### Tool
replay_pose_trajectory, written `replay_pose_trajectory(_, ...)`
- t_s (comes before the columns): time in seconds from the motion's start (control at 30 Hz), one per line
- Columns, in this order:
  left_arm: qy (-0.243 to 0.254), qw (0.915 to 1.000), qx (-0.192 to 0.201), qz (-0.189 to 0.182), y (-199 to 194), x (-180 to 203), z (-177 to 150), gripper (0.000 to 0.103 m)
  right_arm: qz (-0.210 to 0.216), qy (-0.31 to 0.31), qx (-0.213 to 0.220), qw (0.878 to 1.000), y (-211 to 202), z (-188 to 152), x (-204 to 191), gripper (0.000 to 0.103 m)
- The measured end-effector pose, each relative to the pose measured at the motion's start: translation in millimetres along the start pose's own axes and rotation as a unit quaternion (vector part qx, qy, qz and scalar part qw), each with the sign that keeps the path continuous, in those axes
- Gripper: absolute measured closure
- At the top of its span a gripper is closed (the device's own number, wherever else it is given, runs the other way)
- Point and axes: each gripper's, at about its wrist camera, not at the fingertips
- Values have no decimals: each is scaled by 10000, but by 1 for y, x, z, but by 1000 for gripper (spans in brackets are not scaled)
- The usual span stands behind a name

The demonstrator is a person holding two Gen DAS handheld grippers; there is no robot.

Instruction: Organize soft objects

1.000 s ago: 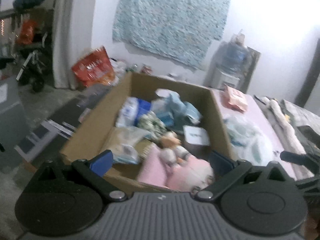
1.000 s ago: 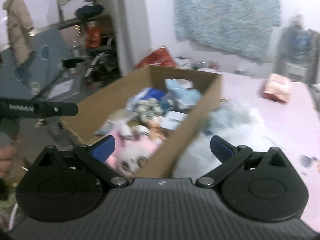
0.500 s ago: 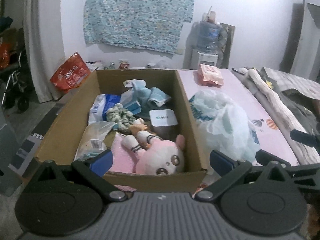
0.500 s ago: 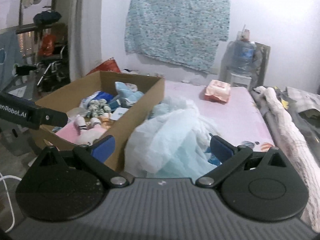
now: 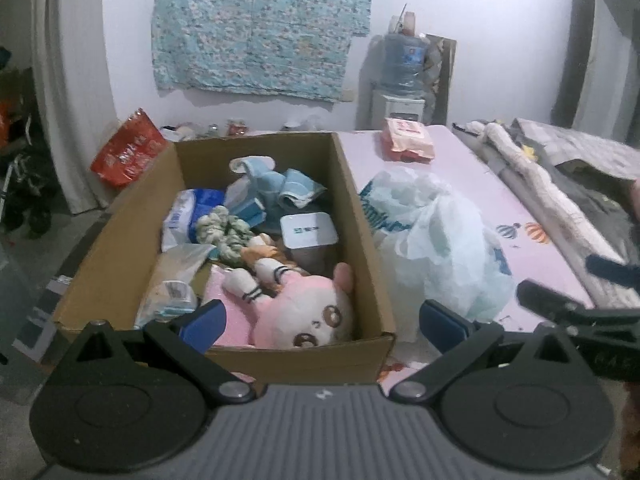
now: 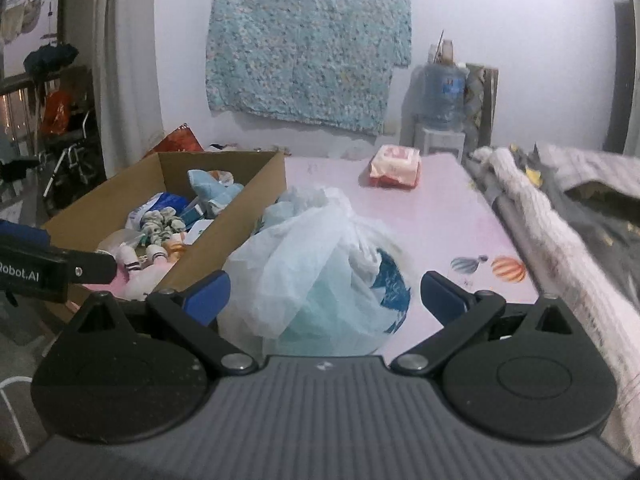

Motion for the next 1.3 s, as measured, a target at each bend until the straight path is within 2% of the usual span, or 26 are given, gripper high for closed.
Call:
replay_pose_trajectory(0.3,-340,9993,-179,13,7,-8,5,0,352,275,-442,9980,9,-5,2,1)
replay_pose_trajectory(0.5,-427,9967,-367,580,15,-13,2,0,630,386,-790,9941,24,-3,-4,1)
replay_pose_trajectory(0.6,-521,9954,-512,620,19,-21,1,0,752,302,-900,9926,31,0,-12,1)
replay_pose_trajectory(1.0,-691,9920,-733,756,26,-40,-1,0,745,100,-1321,9884,59,8,-31,1)
replay_pose_trajectory(1.3,-663,9911,-831,801,33,-42,-3,0,682,45,-1364,9883,64,9,-34,1)
Point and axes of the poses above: each gripper's, at about its wrist camera, not at the fingertips, and y roughly the way its jaws point, x to its right, z to its top, and after that the axes turned 11 degrees about -x, right-handed
